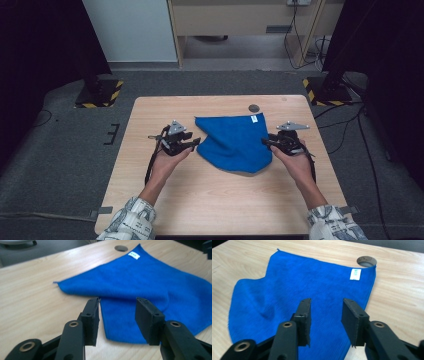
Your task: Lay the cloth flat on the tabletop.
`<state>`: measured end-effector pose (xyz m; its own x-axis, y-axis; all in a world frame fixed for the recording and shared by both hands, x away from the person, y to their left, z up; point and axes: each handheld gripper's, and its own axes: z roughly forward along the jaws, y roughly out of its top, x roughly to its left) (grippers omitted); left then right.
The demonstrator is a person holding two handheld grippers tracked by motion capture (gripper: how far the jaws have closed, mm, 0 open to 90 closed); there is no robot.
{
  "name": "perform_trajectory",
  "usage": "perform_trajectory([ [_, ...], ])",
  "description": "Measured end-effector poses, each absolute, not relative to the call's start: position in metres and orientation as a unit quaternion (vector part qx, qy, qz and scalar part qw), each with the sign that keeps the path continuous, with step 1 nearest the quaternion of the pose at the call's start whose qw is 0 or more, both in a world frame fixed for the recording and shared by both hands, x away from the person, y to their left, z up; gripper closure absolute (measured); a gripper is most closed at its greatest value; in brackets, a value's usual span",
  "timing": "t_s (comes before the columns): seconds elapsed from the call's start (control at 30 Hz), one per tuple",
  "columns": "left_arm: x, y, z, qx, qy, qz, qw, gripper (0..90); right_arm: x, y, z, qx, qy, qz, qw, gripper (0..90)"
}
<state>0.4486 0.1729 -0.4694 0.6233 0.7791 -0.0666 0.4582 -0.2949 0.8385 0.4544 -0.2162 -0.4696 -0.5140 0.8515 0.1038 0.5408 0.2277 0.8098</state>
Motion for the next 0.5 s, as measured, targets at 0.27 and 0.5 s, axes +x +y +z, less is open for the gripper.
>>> perform_trajectory([
  [0.27, 0.431, 0.176, -0.486, 0.775, 0.403, 0.168, 0.457, 56.8, 0.430, -0.229, -0.478, 0.461, 0.753, 0.431, 0.185, 72.1],
  [0.5, 0.427, 0.177, -0.500, 0.781, 0.404, 0.164, 0.447, 58.5, 0.419, -0.241, -0.489, 0.474, 0.745, 0.432, 0.184, 77.1],
])
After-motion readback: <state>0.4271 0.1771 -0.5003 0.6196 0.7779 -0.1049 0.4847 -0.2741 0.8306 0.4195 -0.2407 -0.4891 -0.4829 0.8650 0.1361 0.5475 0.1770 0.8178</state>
